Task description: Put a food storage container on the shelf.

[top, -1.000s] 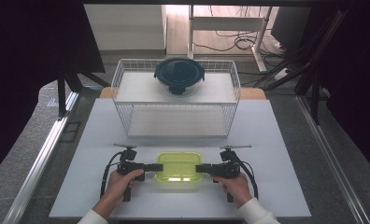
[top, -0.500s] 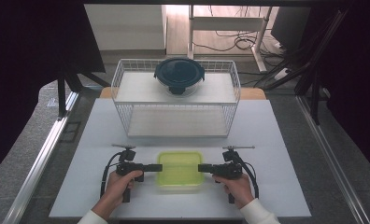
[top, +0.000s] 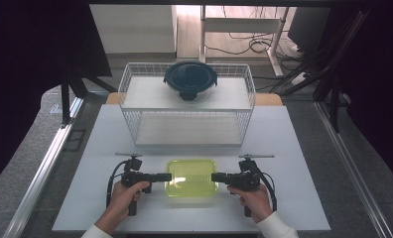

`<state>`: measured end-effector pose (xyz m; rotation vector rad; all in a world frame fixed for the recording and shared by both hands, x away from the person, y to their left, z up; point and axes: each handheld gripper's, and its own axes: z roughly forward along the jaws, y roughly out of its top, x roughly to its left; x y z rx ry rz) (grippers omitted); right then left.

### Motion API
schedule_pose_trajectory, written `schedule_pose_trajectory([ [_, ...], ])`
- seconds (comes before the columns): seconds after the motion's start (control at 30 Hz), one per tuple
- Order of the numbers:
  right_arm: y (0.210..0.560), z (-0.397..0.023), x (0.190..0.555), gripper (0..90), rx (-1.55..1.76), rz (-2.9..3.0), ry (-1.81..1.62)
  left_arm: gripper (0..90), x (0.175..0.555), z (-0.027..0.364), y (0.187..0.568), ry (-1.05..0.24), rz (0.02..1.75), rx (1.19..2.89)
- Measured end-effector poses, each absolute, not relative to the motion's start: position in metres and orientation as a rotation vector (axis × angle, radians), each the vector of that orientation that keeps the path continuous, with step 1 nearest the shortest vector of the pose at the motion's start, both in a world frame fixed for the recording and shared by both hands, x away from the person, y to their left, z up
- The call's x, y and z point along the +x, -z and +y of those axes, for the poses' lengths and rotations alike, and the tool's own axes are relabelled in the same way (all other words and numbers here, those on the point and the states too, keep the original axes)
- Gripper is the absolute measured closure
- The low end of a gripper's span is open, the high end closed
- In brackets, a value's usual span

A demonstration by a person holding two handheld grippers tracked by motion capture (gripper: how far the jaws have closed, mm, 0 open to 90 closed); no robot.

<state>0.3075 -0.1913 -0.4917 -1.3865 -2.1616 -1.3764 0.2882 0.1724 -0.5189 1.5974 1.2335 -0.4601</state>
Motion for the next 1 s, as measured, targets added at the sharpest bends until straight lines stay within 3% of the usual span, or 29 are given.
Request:
schedule_pose_trajectory([
  [1.0,0.443,-0.189,0.314,78.0,-1.291,-2.246,1.506,76.0,0.293,0.177,0.47,0.358,1.155,1.591],
])
